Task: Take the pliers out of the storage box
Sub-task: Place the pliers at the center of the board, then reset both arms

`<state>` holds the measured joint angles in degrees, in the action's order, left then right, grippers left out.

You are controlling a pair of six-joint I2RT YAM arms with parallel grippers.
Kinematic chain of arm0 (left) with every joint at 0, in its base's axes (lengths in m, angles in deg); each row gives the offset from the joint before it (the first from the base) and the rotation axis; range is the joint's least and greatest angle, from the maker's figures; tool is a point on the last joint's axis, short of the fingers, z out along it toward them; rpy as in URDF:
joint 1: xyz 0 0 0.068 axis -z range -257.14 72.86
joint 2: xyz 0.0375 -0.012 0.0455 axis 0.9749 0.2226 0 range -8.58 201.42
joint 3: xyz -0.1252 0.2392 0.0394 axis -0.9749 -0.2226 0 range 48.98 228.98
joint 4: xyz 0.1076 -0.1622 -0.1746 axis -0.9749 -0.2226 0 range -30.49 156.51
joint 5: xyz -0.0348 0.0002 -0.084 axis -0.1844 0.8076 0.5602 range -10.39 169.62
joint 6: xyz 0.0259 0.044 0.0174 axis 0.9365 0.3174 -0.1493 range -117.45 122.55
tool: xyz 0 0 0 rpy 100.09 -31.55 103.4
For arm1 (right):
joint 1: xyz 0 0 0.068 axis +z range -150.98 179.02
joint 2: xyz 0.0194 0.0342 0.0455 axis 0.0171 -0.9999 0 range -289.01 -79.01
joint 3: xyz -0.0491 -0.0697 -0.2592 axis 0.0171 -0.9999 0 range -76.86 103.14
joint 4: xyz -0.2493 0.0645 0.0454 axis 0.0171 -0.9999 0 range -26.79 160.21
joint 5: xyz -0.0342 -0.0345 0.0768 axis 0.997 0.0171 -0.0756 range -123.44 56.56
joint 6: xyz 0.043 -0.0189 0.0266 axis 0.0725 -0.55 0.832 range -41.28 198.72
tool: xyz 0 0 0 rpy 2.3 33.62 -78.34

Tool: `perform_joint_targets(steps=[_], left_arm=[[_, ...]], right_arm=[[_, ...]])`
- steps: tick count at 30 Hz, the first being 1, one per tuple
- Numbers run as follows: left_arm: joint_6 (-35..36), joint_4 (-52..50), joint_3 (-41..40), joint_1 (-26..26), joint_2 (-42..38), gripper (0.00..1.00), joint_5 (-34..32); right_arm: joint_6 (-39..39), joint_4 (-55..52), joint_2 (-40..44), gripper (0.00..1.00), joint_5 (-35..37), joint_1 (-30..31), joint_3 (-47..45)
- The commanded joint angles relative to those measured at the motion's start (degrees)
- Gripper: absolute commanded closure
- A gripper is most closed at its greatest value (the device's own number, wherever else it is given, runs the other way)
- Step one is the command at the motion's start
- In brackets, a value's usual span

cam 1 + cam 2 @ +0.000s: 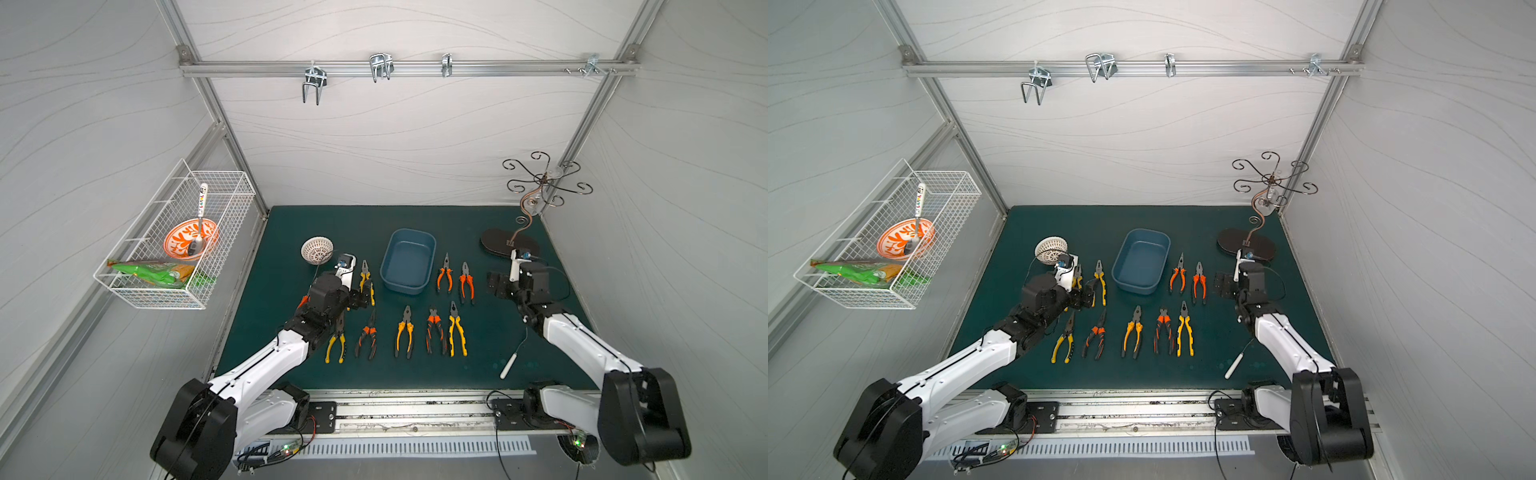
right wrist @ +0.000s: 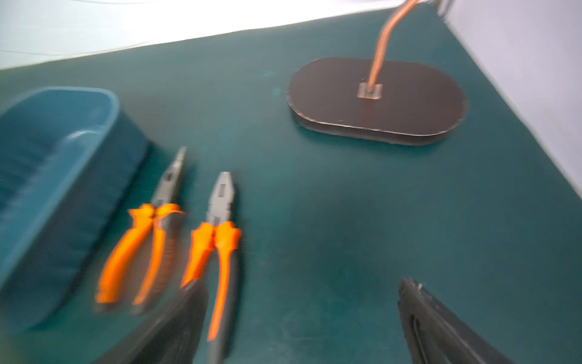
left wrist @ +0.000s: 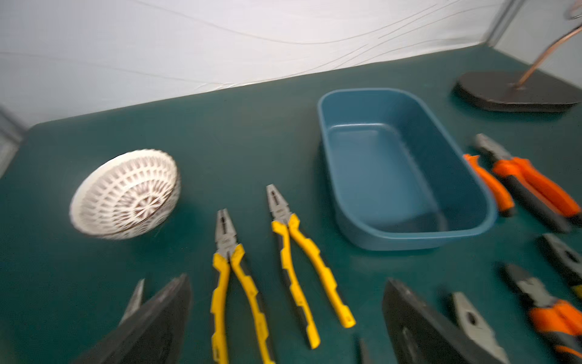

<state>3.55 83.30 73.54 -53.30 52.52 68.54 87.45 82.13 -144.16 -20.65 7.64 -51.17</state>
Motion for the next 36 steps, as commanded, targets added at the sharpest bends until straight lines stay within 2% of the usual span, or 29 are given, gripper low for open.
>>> perform_joint_targets(steps=[1, 2, 3, 6, 10, 14, 16, 17, 18, 20, 22, 24, 26, 27, 29, 36], left_arm=[[3.5, 11.9, -2.9, -2.4, 0.3, 0.01, -12.3], [5.5, 15.0, -4.7, -2.5, 0.9, 0.01, -13.8], [7.3, 18.4, -6.4, -2.8, 2.0, 0.01, -15.5], [7.0, 23.9, -8.7, -4.6, 6.5, 0.01, -18.0], [8.8, 36.1, -10.3, -6.8, 14.6, 0.01, -13.8], [5.7, 36.0, -8.1, -13.1, 17.0, 0.01, -7.4], [3.1, 37.8, -8.4, -17.4, 18.7, 0.01, -3.0], [2.0, 40.1, -8.8, -18.6, 20.0, 0.01, -2.6], [1.0, 42.5, -9.2, -19.7, 21.7, 0.01, -2.5], [0.2, 43.6, -8.0, -21.2, 25.5, 0.01, 0.0], [1.4, 44.4, -5.3, -21.6, 29.2, 0.02, 1.6], [-0.7, 33.3, -2.0, -22.3, 27.1, 0.01, 1.6], [-1.8, 32.6, -0.4, -24.3, 28.6, 0.00, 4.8], [-2.9, 29.0, 0.6, -25.3, 27.8, 0.00, 5.8], [-2.8, 31.4, -0.1, -25.4, 28.4, 0.00, 5.9], [-2.7, 30.4, 0.1, -25.4, 27.9, 0.00, 6.0]], right_arm=[[-0.1, 16.7, -2.5, 0.01, 5.6, -4.1, -4.7], [-0.6, 21.6, -4.6, 0.01, 2.3, -5.4, -6.6], [0.0, 26.3, -7.5, 0.01, 3.1, -5.7, -7.6], [-0.2, 31.3, -11.4, 0.01, 0.1, -6.4, -7.0], [-2.4, 47.2, -20.0, 0.01, -2.7, -6.6, -10.4], [-6.0, 50.0, -24.7, 0.01, -4.6, -4.6, -9.1], [-6.6, 42.6, -23.0, 0.01, -6.1, -4.0, -6.6], [-7.1, 42.7, -23.8, 0.01, -7.1, -4.0, -6.0], [-7.6, 42.9, -24.5, 0.01, -7.6, -3.9, -5.4], [-7.0, 36.9, -23.7, 0.01, -7.8, -4.1, -3.0], [-7.4, 33.2, -24.7, 0.01, -9.6, -4.6, -0.3], [-7.8, 33.2, -24.8, 0.01, -8.8, -3.9, -0.3], [-7.8, 33.1, -24.7, 0.01, -8.7, -3.9, -0.3], [-7.9, 33.0, -24.7, 0.01, -8.7, -3.9, -0.3], [-7.9, 33.1, -24.6, 0.01, -8.6, -3.9, -0.4], [-8.2, 32.9, -24.5, 0.01, -7.4, -3.1, -0.2]])
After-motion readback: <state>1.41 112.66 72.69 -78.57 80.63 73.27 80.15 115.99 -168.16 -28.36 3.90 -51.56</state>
